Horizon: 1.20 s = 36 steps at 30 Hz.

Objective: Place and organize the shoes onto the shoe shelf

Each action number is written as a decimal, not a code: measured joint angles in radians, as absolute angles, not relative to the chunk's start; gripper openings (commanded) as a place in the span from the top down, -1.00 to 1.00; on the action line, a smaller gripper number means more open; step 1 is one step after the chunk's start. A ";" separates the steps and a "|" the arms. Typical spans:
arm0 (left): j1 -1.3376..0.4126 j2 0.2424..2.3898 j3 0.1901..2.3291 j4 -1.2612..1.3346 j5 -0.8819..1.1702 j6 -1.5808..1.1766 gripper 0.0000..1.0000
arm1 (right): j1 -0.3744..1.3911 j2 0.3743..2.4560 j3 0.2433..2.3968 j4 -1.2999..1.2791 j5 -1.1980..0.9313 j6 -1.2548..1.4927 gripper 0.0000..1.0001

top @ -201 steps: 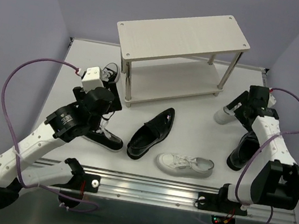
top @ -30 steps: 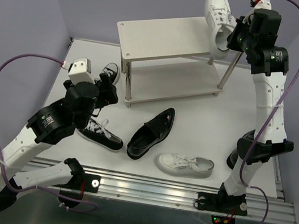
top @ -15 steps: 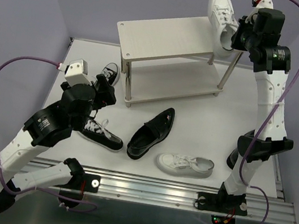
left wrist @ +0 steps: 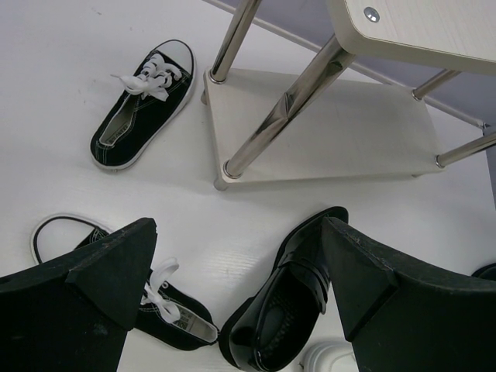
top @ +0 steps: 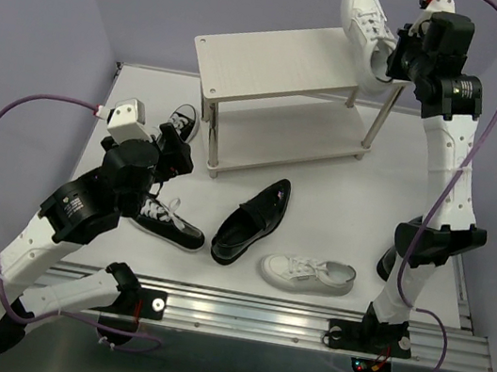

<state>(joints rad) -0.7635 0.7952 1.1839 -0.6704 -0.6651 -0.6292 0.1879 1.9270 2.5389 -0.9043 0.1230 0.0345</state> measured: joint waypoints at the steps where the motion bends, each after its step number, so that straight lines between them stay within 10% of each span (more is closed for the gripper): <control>1: -0.764 0.795 1.184 -0.670 -0.665 -0.631 -0.98 | 0.187 1.927 2.539 -0.904 0.123 0.033 0.42; 7: -0.764 0.795 1.184 -0.670 -0.665 -0.638 -0.98 | 0.186 1.927 2.539 -0.844 0.115 0.039 -0.24; 22: -0.764 0.794 1.184 -0.671 -0.665 -0.656 -0.98 | 0.184 1.909 2.536 -0.755 0.081 0.084 -0.90; 36: -0.764 0.857 1.198 -0.656 -0.659 -0.603 -0.98 | 0.184 1.326 1.963 -0.803 -0.083 0.212 -1.00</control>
